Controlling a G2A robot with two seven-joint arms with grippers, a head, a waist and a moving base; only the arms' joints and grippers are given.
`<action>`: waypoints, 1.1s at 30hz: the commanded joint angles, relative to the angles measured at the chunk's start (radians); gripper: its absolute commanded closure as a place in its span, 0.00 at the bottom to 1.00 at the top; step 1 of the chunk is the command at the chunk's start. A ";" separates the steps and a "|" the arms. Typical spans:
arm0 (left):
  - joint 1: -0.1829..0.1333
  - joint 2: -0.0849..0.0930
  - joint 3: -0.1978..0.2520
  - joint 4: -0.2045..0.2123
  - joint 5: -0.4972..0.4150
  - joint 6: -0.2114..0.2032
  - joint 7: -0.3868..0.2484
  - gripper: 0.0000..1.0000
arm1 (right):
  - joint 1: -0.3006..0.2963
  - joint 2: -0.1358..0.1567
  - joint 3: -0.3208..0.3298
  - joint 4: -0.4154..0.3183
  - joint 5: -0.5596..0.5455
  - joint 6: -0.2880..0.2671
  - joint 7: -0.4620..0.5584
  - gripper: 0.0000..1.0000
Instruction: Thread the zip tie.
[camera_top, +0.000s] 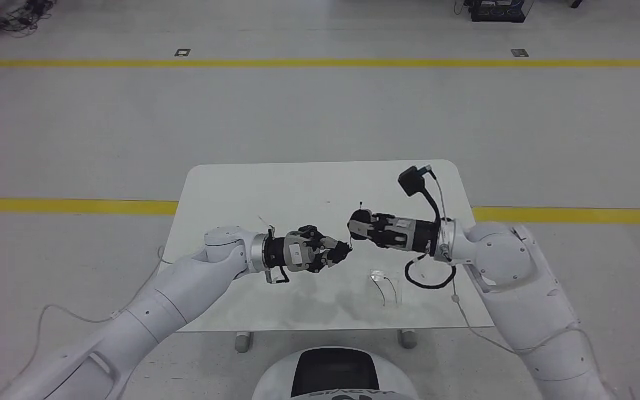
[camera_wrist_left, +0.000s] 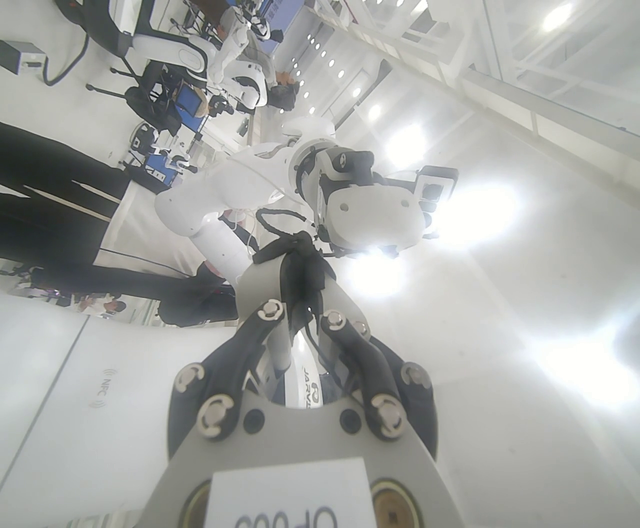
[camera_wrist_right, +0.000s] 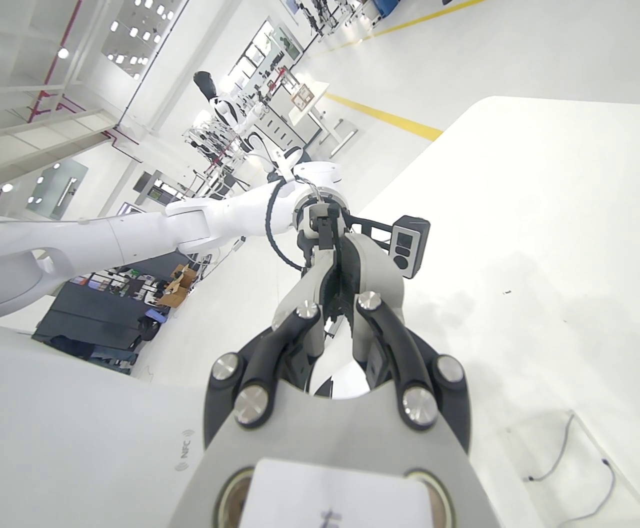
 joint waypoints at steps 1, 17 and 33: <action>0.000 0.000 0.000 0.000 0.000 0.000 0.000 1.00 | 0.000 0.001 -0.001 -0.002 0.000 0.000 -0.004 1.00; 0.000 0.000 0.000 0.000 0.000 0.000 0.000 1.00 | 0.012 0.012 -0.024 0.013 0.000 0.000 -0.019 1.00; 0.000 0.000 0.000 0.000 0.000 0.000 0.000 1.00 | 0.010 0.025 -0.030 0.012 0.010 0.000 -0.016 1.00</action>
